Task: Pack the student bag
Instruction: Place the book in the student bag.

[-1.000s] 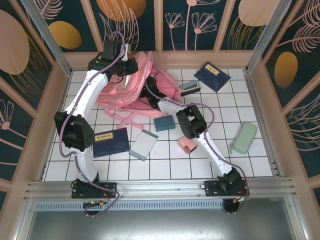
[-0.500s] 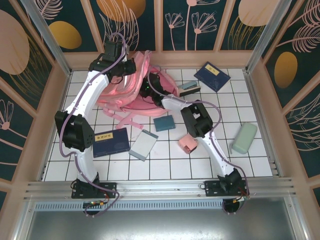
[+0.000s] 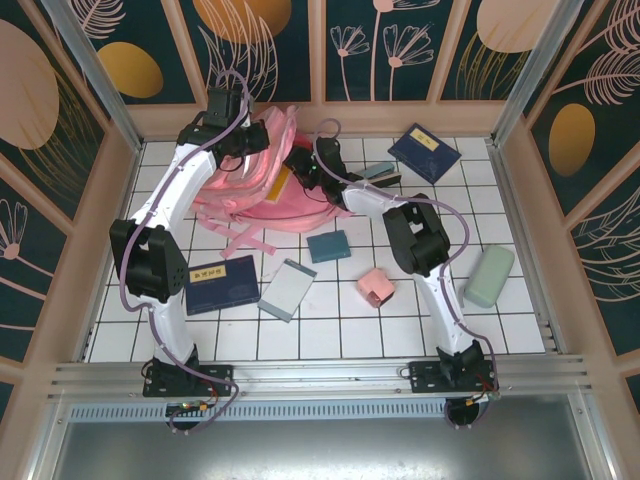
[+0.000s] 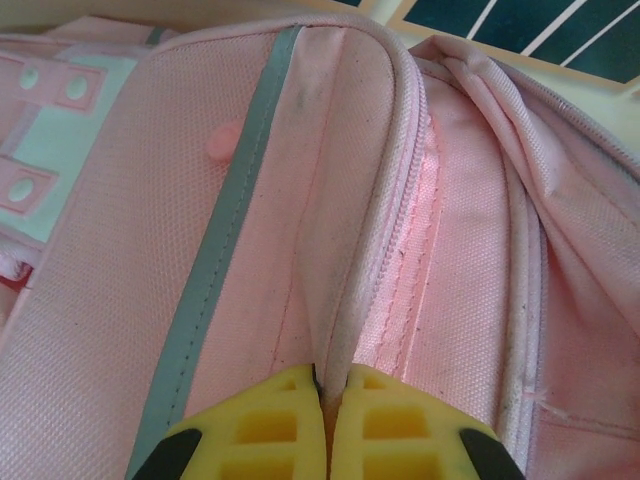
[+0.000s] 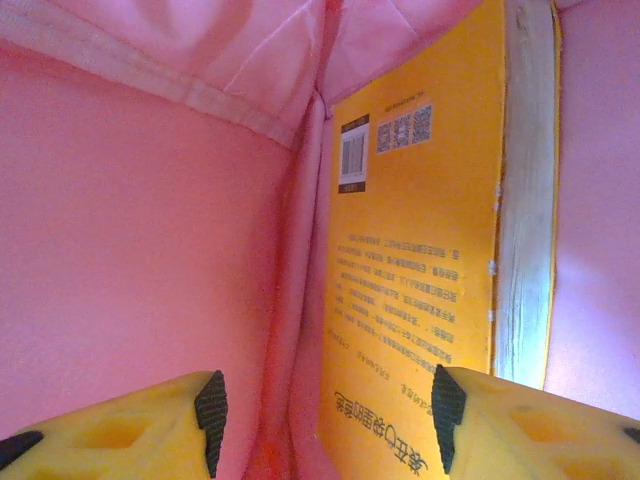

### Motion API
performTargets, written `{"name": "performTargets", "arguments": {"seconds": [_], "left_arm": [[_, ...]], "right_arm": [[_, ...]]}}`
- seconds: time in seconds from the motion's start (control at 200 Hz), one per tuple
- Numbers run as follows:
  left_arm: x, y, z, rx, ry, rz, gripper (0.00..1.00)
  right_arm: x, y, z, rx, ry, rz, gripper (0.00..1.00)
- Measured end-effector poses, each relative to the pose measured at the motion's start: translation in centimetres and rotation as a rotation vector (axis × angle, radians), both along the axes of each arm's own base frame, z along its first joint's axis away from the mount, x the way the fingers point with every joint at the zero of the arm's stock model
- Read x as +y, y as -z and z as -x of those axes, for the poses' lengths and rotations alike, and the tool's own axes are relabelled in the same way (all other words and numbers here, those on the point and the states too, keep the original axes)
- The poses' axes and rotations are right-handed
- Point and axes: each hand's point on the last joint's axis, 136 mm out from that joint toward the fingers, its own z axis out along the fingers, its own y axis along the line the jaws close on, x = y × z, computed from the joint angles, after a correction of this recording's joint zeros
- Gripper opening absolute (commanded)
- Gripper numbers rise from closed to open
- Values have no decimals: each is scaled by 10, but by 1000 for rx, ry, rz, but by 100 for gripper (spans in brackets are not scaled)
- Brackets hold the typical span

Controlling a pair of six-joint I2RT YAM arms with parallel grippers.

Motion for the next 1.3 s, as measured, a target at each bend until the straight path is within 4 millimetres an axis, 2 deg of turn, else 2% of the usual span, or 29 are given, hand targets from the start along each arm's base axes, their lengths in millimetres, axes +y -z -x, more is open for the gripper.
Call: {"name": "performTargets", "arguments": {"seconds": [0.135,0.25,0.415,0.495,0.6,0.74,0.88,0.976,1.131,1.226,1.301], "left_arm": [[-2,1,1,10,5,22,0],[-4,5,1,16,8,36,0],[-6,8,2,28,14,57,0],[-7,9,3,32,15,62,0],[-9,10,3,34,21,78,0],[-12,13,5,45,25,102,0],[-12,15,5,50,23,118,0],[-10,15,6,50,18,118,0],[-8,18,7,53,7,108,0],[-5,19,5,47,-11,88,0],[-2,20,4,39,-26,65,0]], "right_arm": [[5,7,-1,18,-19,9,51],[3,28,3,60,-18,62,44],[-1,58,7,129,-2,130,41],[1,61,4,141,-3,139,40],[9,61,2,128,-12,125,24],[28,65,-3,100,-64,77,20],[59,60,-14,59,-148,-26,23],[70,60,-15,52,-192,-75,28],[69,55,-10,39,-218,-83,38],[60,50,-3,36,-224,-61,47],[50,42,5,34,-228,-33,50]]}}
